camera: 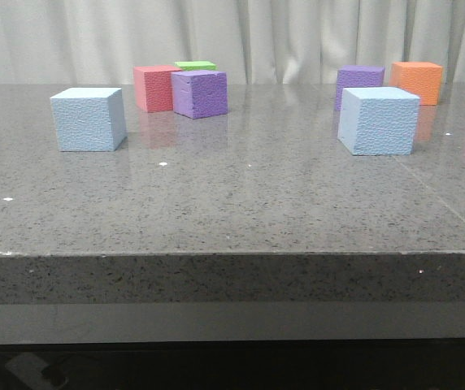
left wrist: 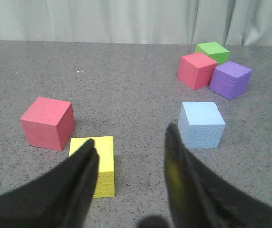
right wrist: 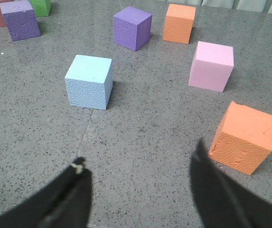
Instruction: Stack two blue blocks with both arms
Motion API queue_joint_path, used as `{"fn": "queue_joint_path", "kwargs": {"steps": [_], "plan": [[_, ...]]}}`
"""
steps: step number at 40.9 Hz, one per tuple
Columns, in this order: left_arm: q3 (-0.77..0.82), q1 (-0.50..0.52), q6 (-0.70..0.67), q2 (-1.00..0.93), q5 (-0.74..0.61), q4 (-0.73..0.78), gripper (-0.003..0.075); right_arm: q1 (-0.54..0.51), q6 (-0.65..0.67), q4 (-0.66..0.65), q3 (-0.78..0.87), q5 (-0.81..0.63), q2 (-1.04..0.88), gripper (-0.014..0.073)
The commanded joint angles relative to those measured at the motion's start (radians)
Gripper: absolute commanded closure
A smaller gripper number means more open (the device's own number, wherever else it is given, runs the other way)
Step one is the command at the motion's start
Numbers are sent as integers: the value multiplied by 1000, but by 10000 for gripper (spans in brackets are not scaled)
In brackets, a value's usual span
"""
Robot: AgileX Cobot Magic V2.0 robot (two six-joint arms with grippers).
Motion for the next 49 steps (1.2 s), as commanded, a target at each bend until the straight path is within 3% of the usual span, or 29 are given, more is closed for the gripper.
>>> {"fn": "queue_joint_path", "kwargs": {"steps": [1, 23, 33, 40, 46, 49], "plan": [[-27, -2, -10, 9, -81, 0, 197, -6, -9, -8, -32, -74, 11, 32], [-27, -2, -10, 9, -81, 0, 295, -6, -9, 84, -35, -114, 16, 29], [-27, -2, -10, 9, -81, 0, 335, 4, -55, 207, -149, 8, 200, 29], [-27, -2, -10, 9, -81, 0, 355, 99, -134, 246, -278, 97, 381, 30], [-27, -2, -10, 9, -81, 0, 355, 227, -126, 223, -391, 108, 545, 30], [-27, -2, -10, 9, -81, 0, 355, 267, -57, 169, -447, 109, 624, 30]]}}
